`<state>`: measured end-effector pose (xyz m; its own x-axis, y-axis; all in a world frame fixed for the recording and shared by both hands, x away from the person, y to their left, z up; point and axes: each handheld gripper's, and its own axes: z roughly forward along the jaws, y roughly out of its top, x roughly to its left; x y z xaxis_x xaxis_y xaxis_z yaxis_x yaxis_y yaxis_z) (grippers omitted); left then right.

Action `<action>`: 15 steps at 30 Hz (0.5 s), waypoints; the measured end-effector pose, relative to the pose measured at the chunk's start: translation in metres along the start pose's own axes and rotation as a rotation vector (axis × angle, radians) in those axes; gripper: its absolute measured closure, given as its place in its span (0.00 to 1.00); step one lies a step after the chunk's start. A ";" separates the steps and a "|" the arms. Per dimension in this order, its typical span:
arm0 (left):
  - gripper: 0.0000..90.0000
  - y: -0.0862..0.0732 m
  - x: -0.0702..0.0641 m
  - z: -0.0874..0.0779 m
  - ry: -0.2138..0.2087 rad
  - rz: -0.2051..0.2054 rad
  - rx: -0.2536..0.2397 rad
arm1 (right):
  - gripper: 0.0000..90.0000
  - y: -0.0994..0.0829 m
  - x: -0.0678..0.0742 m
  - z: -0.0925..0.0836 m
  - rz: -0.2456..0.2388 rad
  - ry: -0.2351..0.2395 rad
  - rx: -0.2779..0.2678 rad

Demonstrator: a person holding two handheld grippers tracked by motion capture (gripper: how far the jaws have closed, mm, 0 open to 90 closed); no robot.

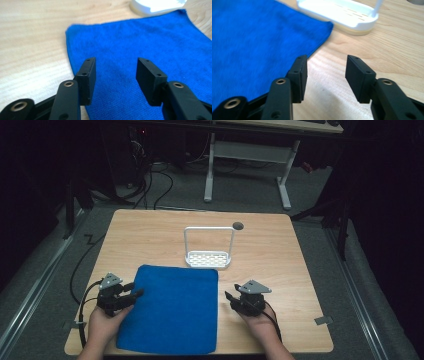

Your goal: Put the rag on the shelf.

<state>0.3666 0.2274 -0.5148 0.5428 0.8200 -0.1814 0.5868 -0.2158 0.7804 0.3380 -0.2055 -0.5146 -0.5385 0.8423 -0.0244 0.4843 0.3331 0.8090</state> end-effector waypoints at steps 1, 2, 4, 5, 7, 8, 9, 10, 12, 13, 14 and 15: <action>0.57 0.000 0.000 0.000 0.000 0.000 0.000 | 0.60 0.000 0.000 0.000 0.000 0.000 0.000; 0.56 0.000 -0.001 0.004 -0.007 0.009 0.011 | 0.61 0.002 -0.001 0.001 0.028 -0.009 -0.014; 0.56 0.000 -0.002 0.006 -0.006 0.016 0.015 | 0.61 0.002 0.003 0.000 0.006 -0.016 -0.016; 0.56 0.000 -0.002 0.006 -0.006 0.016 0.015 | 0.61 0.002 0.003 0.000 0.006 -0.016 -0.016; 0.56 0.000 -0.002 0.007 -0.003 0.020 0.017 | 0.62 0.002 0.006 0.000 -0.018 -0.014 -0.018; 0.56 0.000 -0.001 0.007 -0.004 0.020 0.014 | 0.62 0.002 0.008 0.000 -0.042 -0.013 -0.020; 0.56 0.000 -0.001 0.007 -0.004 0.020 0.014 | 0.62 0.002 0.008 0.000 -0.042 -0.013 -0.020; 0.56 0.001 0.000 0.006 -0.001 0.020 0.009 | 0.61 0.003 0.008 0.001 -0.041 -0.011 -0.023; 0.56 0.001 0.000 0.005 0.002 0.019 0.007 | 0.60 0.003 0.007 0.002 -0.038 -0.001 -0.024; 0.56 0.001 0.001 0.004 0.002 0.019 0.003 | 0.60 0.003 0.007 0.002 -0.040 0.002 -0.022; 0.56 0.001 0.001 0.004 0.005 0.021 0.002 | 0.59 0.003 0.008 0.003 -0.040 0.005 -0.024; 0.56 0.001 0.001 0.004 0.005 0.021 0.002 | 0.59 0.003 0.008 0.003 -0.040 0.005 -0.024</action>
<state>0.3697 0.2261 -0.5165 0.5519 0.8180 -0.1619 0.5765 -0.2340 0.7829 0.3370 -0.1966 -0.5136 -0.5605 0.8264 -0.0541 0.4459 0.3562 0.8212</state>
